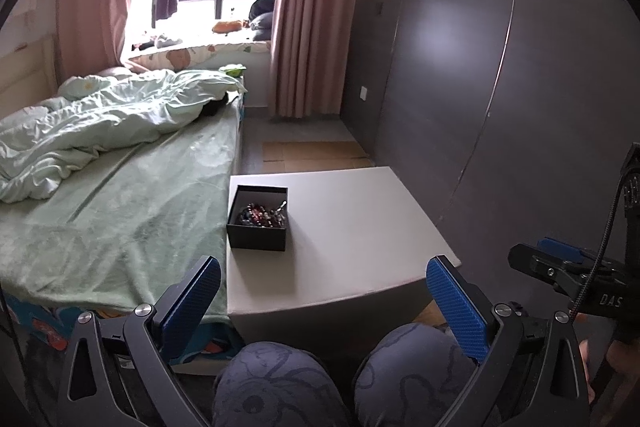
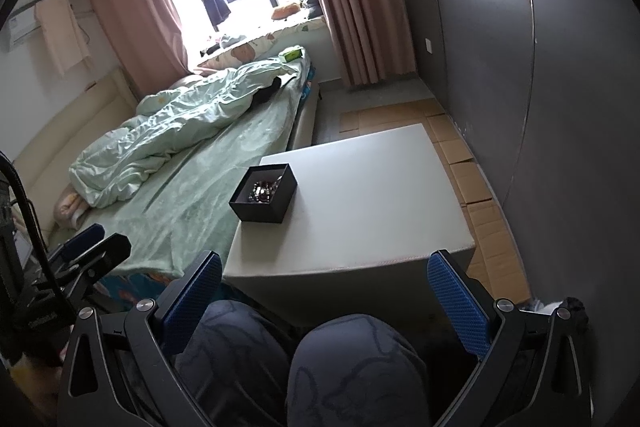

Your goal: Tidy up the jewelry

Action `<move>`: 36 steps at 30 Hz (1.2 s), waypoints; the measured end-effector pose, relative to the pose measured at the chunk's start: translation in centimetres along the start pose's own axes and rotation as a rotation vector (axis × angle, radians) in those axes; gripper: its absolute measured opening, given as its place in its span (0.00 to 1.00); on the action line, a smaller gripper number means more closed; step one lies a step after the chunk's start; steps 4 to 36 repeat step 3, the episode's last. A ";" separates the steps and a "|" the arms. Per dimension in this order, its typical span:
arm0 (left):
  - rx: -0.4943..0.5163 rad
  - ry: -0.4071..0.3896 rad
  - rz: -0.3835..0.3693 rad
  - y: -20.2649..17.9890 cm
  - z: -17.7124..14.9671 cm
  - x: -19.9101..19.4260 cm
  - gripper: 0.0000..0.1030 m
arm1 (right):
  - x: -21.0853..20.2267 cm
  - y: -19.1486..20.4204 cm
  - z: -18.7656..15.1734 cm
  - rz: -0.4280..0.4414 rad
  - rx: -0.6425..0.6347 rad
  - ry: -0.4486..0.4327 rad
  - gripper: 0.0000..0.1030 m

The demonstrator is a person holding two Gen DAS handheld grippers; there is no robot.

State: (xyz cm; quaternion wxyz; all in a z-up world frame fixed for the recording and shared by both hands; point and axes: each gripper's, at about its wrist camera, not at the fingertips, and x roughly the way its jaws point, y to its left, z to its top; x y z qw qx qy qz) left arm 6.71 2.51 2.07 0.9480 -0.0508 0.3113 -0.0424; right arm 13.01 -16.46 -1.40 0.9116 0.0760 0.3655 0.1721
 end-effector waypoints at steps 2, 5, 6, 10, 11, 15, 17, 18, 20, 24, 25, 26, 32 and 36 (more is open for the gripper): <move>0.008 0.002 -0.006 0.0 0.0 0.4 1.00 | 0.2 0.0 0.1 0.005 0.001 -0.002 1.00; 0.012 0.003 -0.006 0.0 0.1 0.5 1.00 | 0.3 -0.1 0.1 0.008 0.003 -0.003 1.00; 0.012 0.003 -0.006 0.0 0.1 0.5 1.00 | 0.3 -0.1 0.1 0.008 0.003 -0.003 1.00; 0.012 0.003 -0.006 0.0 0.1 0.5 1.00 | 0.3 -0.1 0.1 0.008 0.003 -0.003 1.00; 0.012 0.003 -0.006 0.0 0.1 0.5 1.00 | 0.3 -0.1 0.1 0.008 0.003 -0.003 1.00; 0.012 0.003 -0.006 0.0 0.1 0.5 1.00 | 0.3 -0.1 0.1 0.008 0.003 -0.003 1.00; 0.012 0.003 -0.006 0.0 0.1 0.5 1.00 | 0.3 -0.1 0.1 0.008 0.003 -0.003 1.00; 0.012 0.003 -0.006 0.0 0.1 0.5 1.00 | 0.3 -0.1 0.1 0.008 0.003 -0.003 1.00; 0.012 0.003 -0.006 0.0 0.1 0.5 1.00 | 0.3 -0.1 0.1 0.008 0.003 -0.003 1.00; 0.012 0.003 -0.006 0.0 0.1 0.5 1.00 | 0.3 -0.1 0.1 0.008 0.003 -0.003 1.00; 0.012 0.003 -0.006 0.0 0.1 0.5 1.00 | 0.3 -0.1 0.1 0.008 0.003 -0.003 1.00; 0.012 0.003 -0.006 0.0 0.1 0.5 1.00 | 0.3 -0.1 0.1 0.008 0.003 -0.003 1.00; 0.012 0.003 -0.006 0.0 0.1 0.5 1.00 | 0.3 -0.1 0.1 0.008 0.003 -0.003 1.00; 0.012 0.003 -0.006 0.0 0.1 0.5 1.00 | 0.3 -0.1 0.1 0.008 0.003 -0.003 1.00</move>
